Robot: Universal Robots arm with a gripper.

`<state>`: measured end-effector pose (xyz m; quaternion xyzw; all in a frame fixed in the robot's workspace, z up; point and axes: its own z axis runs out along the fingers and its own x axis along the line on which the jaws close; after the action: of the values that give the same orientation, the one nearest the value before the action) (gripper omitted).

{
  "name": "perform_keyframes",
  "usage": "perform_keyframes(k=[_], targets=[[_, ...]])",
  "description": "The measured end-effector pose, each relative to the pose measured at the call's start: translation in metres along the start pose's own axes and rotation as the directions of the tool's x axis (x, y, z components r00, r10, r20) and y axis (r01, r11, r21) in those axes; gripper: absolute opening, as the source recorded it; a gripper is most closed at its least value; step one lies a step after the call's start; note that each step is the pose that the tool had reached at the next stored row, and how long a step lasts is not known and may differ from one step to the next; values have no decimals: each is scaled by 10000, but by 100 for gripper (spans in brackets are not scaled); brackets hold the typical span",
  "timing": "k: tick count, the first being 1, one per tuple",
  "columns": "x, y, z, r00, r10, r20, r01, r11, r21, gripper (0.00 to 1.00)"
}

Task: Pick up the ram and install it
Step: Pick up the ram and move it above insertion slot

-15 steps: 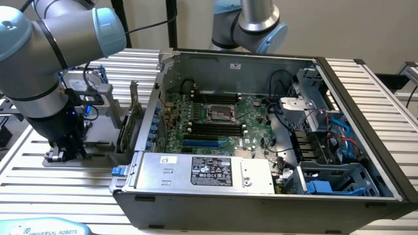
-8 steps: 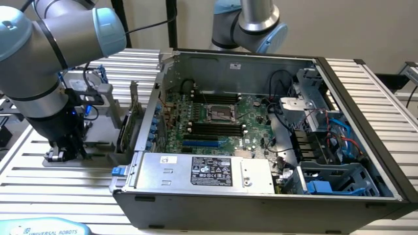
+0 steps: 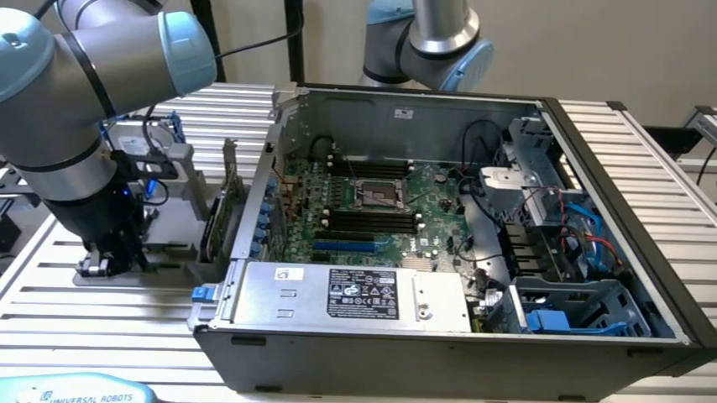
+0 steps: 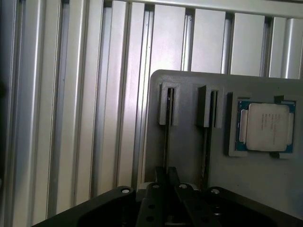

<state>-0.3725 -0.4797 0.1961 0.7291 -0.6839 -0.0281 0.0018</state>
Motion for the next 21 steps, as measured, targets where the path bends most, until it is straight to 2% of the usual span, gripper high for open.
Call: perform_keyframes(k=[5, 9, 21], targets=[[-3, 4, -85, 10000, 1, 0, -1, 10000, 2, 14], [-8, 8, -203, 10000, 1, 1, -1, 10000, 1, 14], [-28, 28, -722, 10000, 0, 1, 0, 10000, -6, 14]])
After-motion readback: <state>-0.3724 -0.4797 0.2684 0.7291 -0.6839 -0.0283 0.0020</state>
